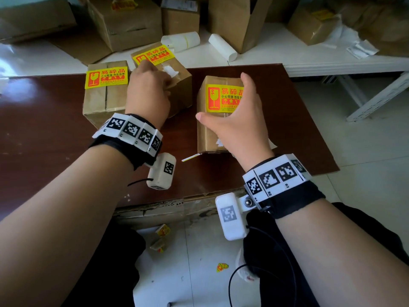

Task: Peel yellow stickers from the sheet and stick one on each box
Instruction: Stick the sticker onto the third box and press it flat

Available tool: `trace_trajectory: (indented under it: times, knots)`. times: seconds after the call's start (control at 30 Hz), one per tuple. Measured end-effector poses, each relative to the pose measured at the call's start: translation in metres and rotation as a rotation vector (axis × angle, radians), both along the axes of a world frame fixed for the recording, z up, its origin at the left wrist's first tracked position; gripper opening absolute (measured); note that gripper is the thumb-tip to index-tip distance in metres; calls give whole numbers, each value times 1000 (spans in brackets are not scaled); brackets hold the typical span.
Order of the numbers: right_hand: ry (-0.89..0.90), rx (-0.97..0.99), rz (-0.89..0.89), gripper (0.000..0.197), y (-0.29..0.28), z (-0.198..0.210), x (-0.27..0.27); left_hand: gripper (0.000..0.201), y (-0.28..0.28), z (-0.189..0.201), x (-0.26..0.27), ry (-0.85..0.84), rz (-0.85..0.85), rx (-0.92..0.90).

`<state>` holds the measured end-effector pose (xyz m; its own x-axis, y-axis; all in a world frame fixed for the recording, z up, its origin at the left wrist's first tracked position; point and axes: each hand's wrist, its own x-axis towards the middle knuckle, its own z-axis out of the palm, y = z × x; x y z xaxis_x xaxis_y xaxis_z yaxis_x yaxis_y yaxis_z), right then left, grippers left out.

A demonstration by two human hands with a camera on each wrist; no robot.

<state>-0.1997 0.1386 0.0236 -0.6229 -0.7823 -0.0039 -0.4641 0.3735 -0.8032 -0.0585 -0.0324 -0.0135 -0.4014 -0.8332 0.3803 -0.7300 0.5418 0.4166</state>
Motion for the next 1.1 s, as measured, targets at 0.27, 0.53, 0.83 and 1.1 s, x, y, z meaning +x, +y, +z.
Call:
trace_trajectory:
  times: [0.27, 0.53, 0.83, 1.1]
  knots:
    - [-10, 8, -23, 122, -3, 2, 1, 38, 8, 15, 2, -17, 42, 32]
    - [-7, 18, -26, 122, -1, 3, 3, 57, 8, 21, -34, -305, -134, 158]
    - [-18, 21, -44, 120, -5, 3, -1, 64, 25, 34, -16, -374, 88, 166]
    - [40, 22, -1, 114, -5, 0, 10, 77, 45, 34, 9, -392, 138, 163]
